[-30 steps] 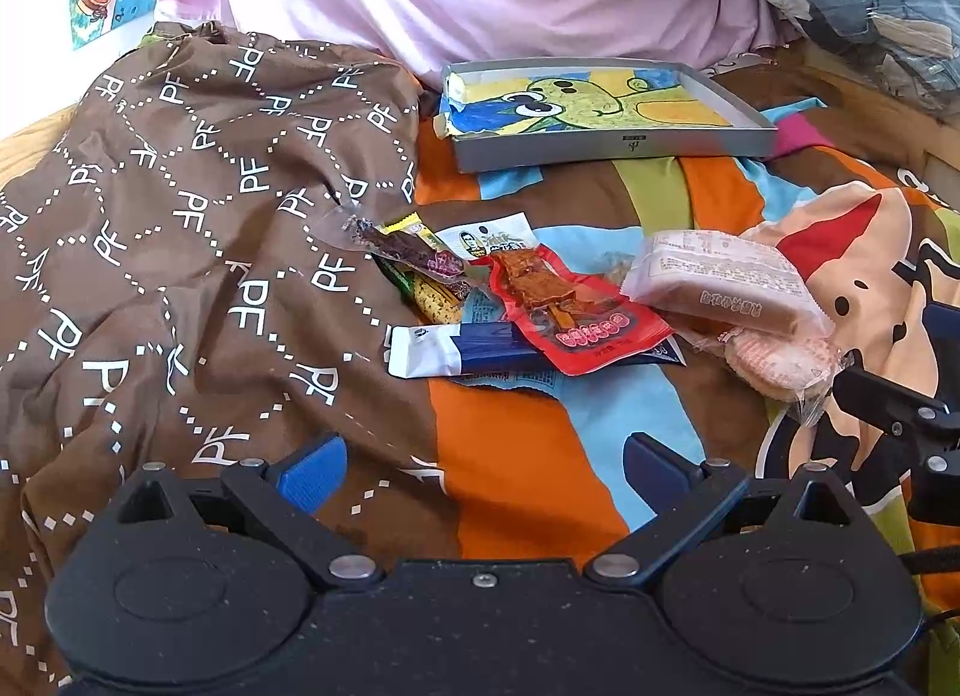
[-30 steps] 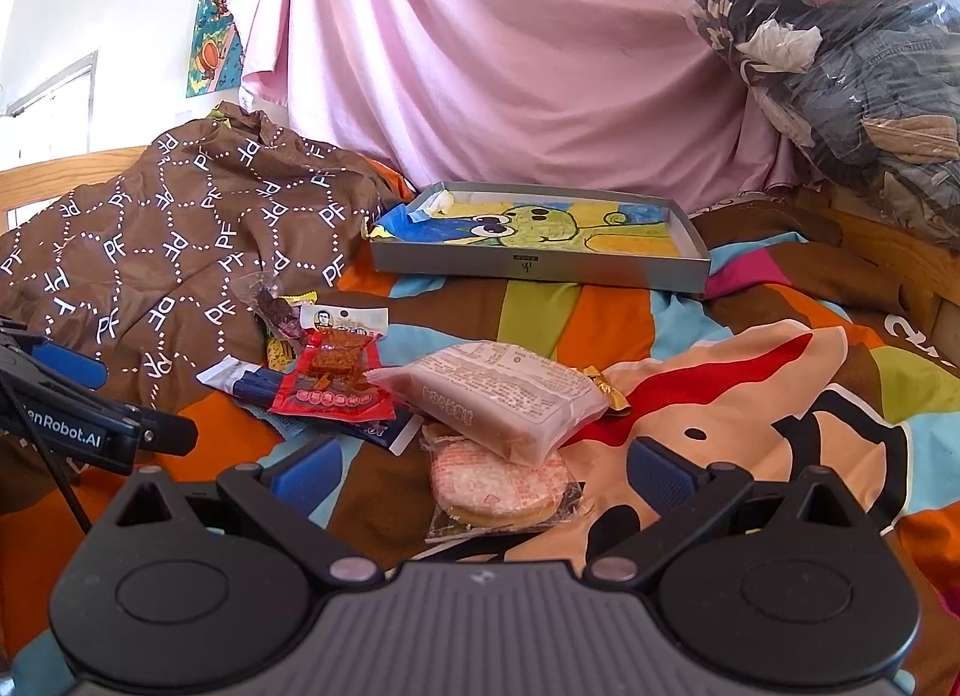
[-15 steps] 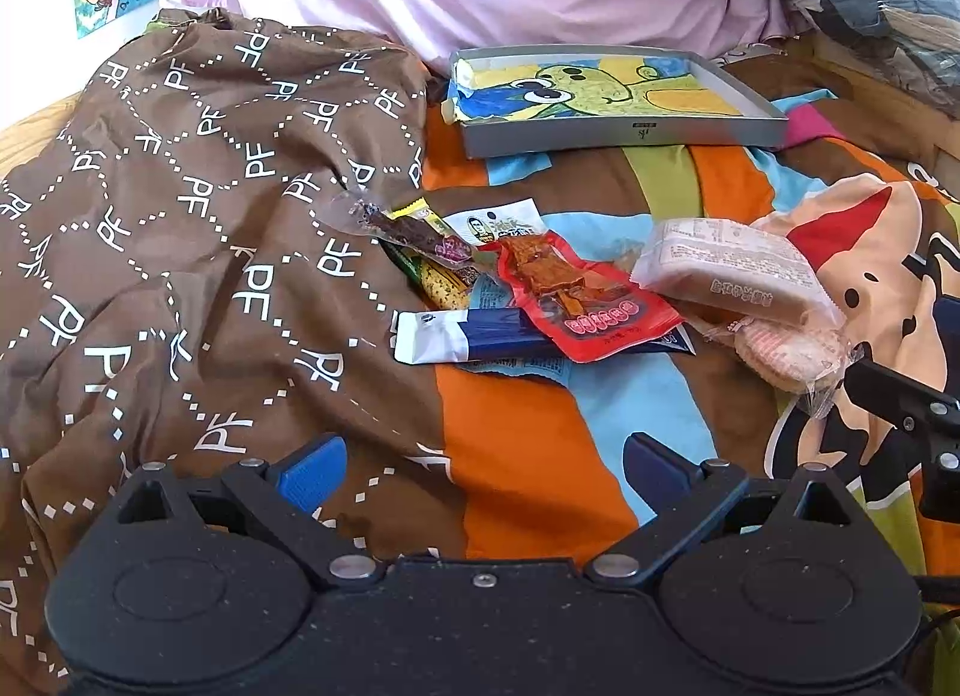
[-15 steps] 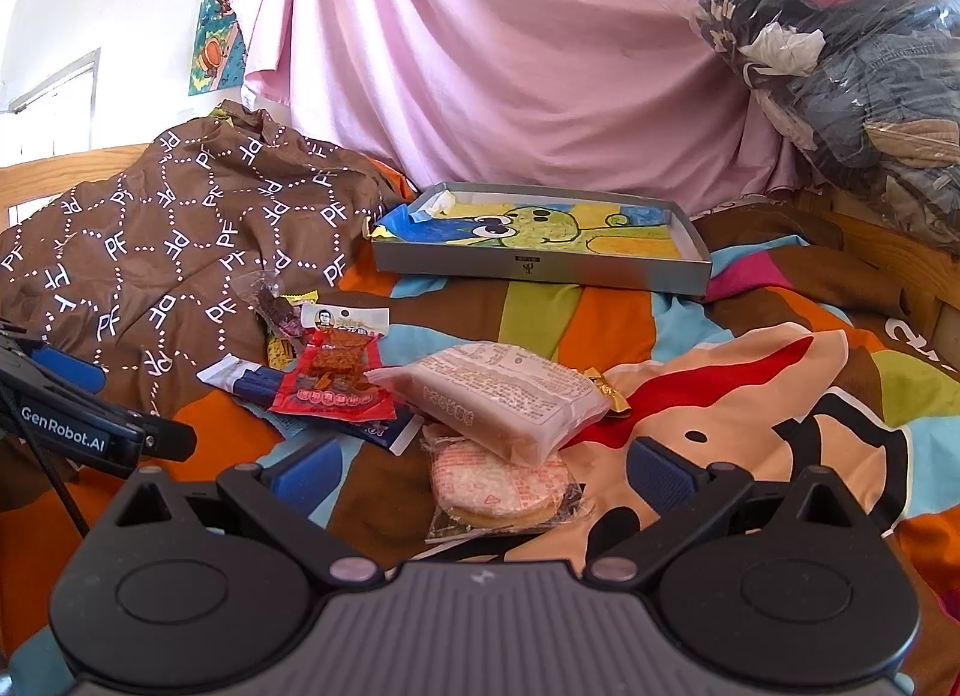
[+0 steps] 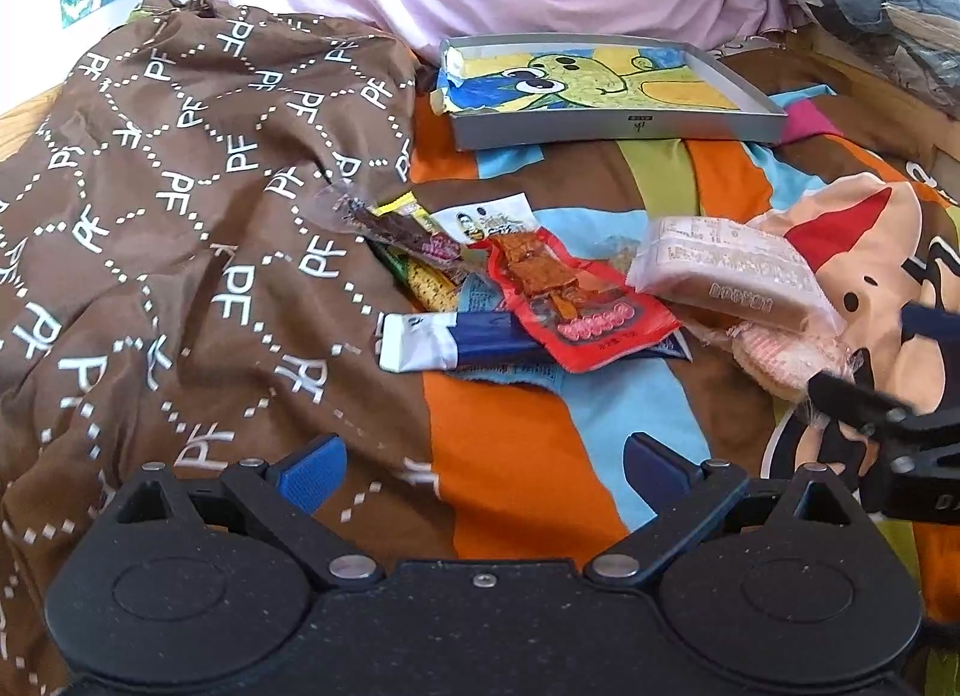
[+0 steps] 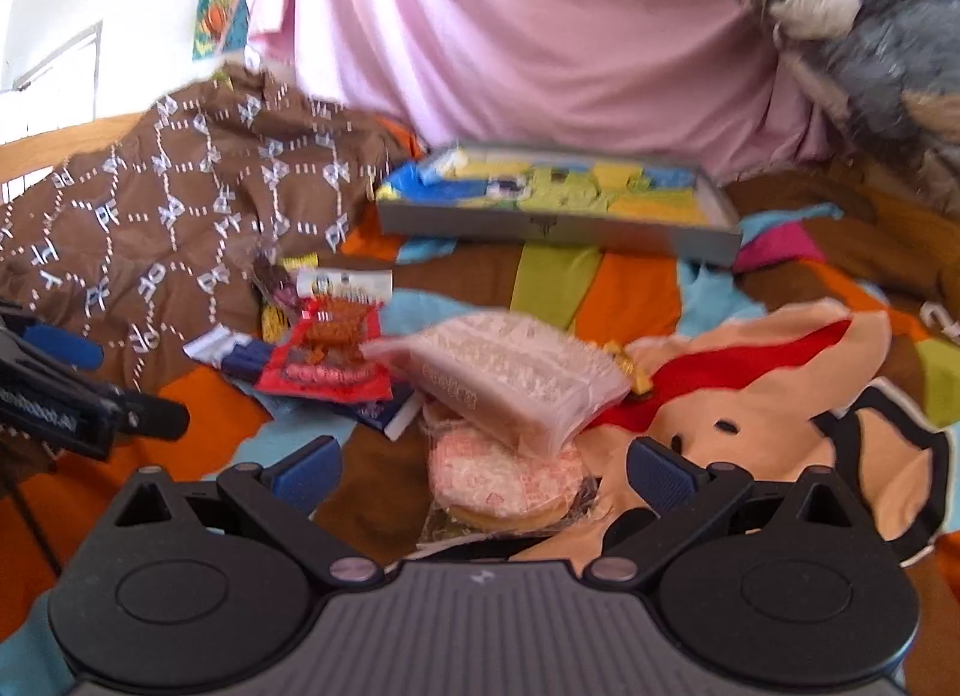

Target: Organize snacks

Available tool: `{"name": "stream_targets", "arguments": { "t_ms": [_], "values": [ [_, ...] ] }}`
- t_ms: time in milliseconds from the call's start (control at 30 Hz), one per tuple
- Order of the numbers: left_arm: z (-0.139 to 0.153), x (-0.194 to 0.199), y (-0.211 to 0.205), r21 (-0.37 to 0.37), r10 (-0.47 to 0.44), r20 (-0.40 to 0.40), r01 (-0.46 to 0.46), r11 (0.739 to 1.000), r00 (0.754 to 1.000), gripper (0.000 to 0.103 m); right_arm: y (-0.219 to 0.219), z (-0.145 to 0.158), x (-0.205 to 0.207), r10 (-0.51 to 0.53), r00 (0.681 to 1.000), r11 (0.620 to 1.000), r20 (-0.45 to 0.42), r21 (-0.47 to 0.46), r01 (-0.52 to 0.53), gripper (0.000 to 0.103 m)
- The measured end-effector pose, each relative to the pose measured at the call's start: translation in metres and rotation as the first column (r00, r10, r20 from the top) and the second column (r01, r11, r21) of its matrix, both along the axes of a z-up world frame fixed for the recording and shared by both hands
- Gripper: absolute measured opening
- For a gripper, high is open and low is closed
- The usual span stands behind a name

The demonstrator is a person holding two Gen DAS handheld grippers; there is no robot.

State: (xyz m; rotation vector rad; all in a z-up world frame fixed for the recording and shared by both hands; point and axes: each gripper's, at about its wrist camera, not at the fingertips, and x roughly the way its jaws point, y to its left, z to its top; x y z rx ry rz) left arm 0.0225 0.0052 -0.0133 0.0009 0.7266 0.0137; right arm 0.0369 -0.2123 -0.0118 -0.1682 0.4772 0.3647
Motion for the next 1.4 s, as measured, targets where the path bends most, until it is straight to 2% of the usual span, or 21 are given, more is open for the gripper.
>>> {"name": "stream_targets", "arguments": {
  "t_ms": [133, 500, 567, 667, 767, 900, 933, 1100, 1167, 1267, 1400],
  "values": [
    [0.004, 0.019, -0.001, -0.01, -0.048, -0.01, 0.048, 0.999, 0.999, 0.099, 0.002, -0.009, 0.017, -0.007, 0.999, 1.0, -0.052, -0.027, 0.006, 0.103],
    [0.021, 0.074, -0.006, 0.0, -0.188, -0.004, 0.188, 0.982, 0.982, 0.099, 0.008, -0.021, 0.037, 0.007, 0.997, 0.999, -0.078, -0.041, -0.01, 0.103],
    [0.025, 0.082, -0.009, 0.013, -0.246, -0.005, 0.246, 0.969, 0.969, 0.099, 0.008, -0.023, 0.041, 0.008, 0.996, 0.999, -0.084, -0.04, -0.012, 0.103],
    [0.034, 0.098, -0.016, 0.068, -0.376, -0.017, 0.376, 0.924, 0.927, 0.099, 0.008, -0.025, 0.044, 0.016, 0.995, 0.999, -0.099, -0.035, -0.02, 0.103],
    [0.043, 0.113, -0.03, 0.15, -0.525, -0.03, 0.523, 0.839, 0.85, 0.099, 0.007, -0.027, 0.047, 0.016, 0.994, 1.0, -0.104, -0.021, -0.018, 0.103],
    [0.047, 0.135, -0.058, 0.219, -0.709, -0.056, 0.702, 0.678, 0.703, 0.099, 0.008, -0.034, 0.05, 0.008, 0.992, 0.999, -0.127, -0.032, -0.012, 0.103],
    [0.046, 0.14, -0.065, 0.227, -0.751, -0.065, 0.742, 0.63, 0.657, 0.099, 0.009, -0.036, 0.05, 0.005, 0.992, 0.999, -0.126, -0.036, -0.009, 0.103],
    [0.041, 0.15, -0.091, 0.257, -0.867, -0.11, 0.856, 0.448, 0.486, 0.099, 0.01, -0.04, 0.049, 0.013, 0.992, 0.999, -0.122, -0.039, -0.018, 0.103],
    [0.038, 0.153, -0.098, 0.269, -0.892, -0.145, 0.885, 0.38, 0.427, 0.099, 0.009, -0.043, 0.051, 0.017, 0.991, 0.999, -0.134, -0.033, -0.022, 0.103],
    [0.03, 0.153, -0.11, 0.305, -0.921, -0.211, 0.917, 0.255, 0.327, 0.099, 0.007, -0.045, 0.051, 0.021, 0.99, 1.0, -0.139, -0.016, -0.023, 0.103],
    [0.018, 0.166, -0.123, 0.28, -0.928, -0.275, 0.944, 0.173, 0.252, 0.099, 0.005, -0.046, 0.051, 0.022, 0.99, 1.0, -0.138, 0.0, -0.023, 0.103]
  ]
}}
